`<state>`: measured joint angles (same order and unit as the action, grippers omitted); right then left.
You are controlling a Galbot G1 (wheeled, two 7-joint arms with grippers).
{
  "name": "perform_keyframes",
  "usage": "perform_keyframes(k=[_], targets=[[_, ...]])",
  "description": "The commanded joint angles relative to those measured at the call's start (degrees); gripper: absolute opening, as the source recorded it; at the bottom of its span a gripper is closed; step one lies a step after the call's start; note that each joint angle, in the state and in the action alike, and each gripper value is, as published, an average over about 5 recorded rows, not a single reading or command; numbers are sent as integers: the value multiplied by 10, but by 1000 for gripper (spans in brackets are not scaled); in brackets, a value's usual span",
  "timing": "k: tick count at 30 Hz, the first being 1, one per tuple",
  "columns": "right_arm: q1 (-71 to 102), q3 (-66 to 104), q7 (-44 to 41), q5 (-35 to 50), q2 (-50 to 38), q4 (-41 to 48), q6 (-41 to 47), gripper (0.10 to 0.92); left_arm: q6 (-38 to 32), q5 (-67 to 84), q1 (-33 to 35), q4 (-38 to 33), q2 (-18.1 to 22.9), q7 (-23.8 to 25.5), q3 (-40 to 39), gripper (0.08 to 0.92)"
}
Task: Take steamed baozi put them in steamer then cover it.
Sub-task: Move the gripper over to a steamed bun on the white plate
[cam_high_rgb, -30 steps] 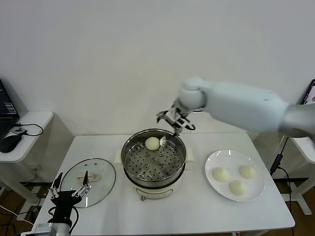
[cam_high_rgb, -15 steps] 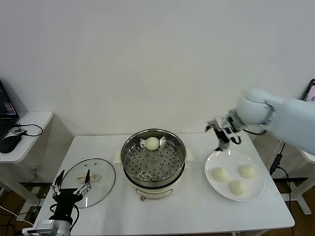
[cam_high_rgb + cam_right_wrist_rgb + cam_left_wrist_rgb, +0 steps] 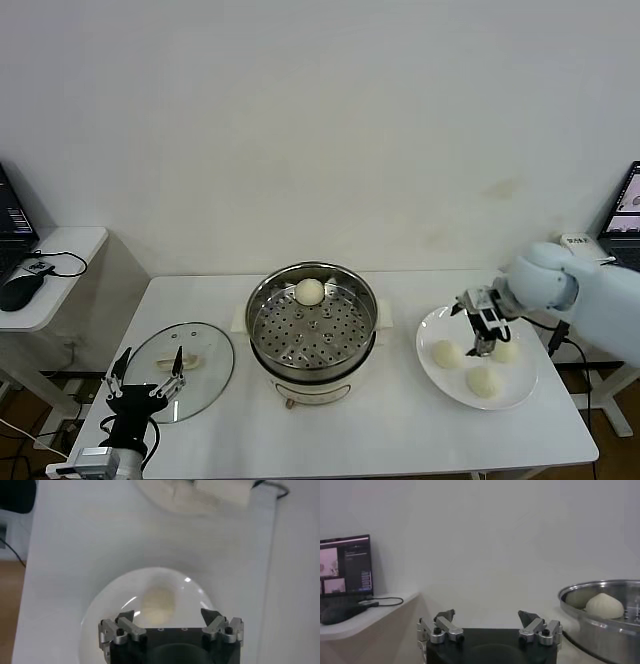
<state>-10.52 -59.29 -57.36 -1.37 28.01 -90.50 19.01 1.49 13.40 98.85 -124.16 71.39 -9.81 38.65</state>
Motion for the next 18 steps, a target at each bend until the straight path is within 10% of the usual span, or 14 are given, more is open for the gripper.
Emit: perform_keyframes(k=[1, 18], targets=[[122, 85, 2, -61, 31, 78, -13, 823, -1, -1, 2, 4, 1, -1, 2, 823], [180, 141, 14, -99, 113, 158, -34, 823, 0, -1, 8, 6, 1, 0, 16, 823]])
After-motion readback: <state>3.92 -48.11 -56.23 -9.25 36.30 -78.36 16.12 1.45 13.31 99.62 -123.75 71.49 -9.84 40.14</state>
